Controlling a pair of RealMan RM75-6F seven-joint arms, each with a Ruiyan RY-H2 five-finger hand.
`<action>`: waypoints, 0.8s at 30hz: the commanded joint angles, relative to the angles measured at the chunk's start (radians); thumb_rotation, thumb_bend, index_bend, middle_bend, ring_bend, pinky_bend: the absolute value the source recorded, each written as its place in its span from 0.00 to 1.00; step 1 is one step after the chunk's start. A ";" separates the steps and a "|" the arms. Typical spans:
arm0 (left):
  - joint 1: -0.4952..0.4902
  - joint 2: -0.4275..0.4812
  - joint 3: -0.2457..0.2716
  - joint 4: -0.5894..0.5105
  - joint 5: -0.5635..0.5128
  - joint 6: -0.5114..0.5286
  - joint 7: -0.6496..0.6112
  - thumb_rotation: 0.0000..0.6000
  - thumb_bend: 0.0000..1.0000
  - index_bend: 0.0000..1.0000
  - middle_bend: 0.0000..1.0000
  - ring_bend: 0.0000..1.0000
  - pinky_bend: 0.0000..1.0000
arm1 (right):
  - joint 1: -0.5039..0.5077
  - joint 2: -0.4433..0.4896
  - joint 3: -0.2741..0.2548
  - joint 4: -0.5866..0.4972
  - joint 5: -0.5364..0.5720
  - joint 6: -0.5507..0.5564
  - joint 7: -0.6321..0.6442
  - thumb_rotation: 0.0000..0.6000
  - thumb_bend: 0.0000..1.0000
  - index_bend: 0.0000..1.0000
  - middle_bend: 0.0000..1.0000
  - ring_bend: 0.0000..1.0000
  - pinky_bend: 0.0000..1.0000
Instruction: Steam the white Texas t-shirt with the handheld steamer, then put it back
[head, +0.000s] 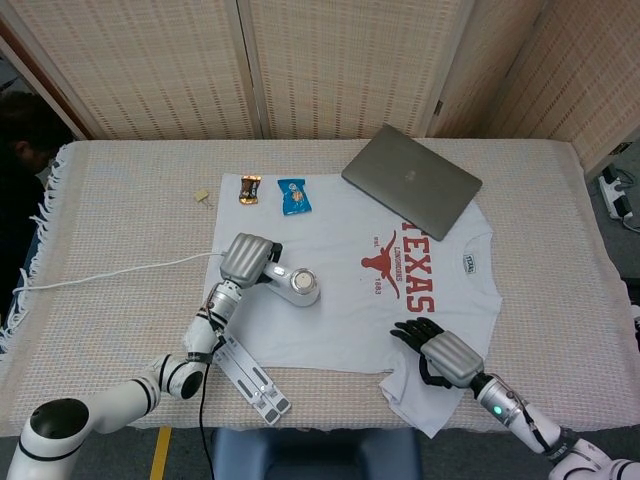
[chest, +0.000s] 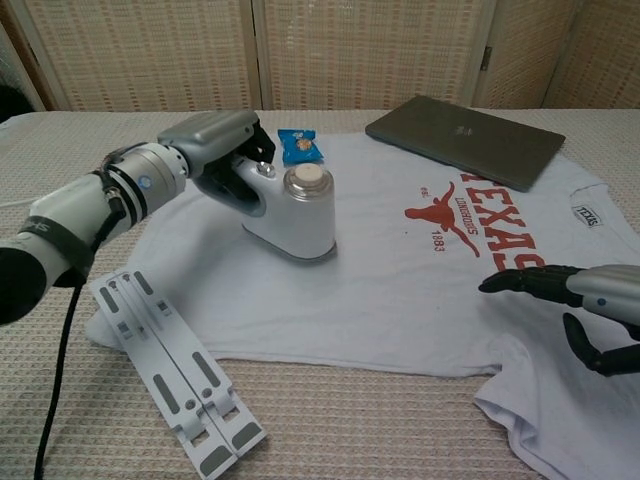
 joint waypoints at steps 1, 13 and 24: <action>-0.028 -0.053 -0.008 0.075 -0.028 -0.032 -0.002 1.00 0.34 0.93 1.00 0.87 0.73 | 0.002 -0.002 -0.006 0.007 0.008 -0.002 0.003 0.67 0.98 0.00 0.02 0.00 0.00; -0.051 -0.135 -0.030 0.322 -0.076 -0.067 -0.054 1.00 0.34 0.93 1.00 0.87 0.73 | 0.010 -0.010 -0.024 0.023 0.032 -0.001 0.000 0.67 0.98 0.00 0.02 0.00 0.00; -0.001 -0.120 -0.073 0.485 -0.146 -0.124 -0.161 1.00 0.34 0.92 1.00 0.87 0.73 | 0.023 -0.010 -0.027 0.011 0.056 -0.013 -0.027 0.68 0.98 0.00 0.02 0.00 0.00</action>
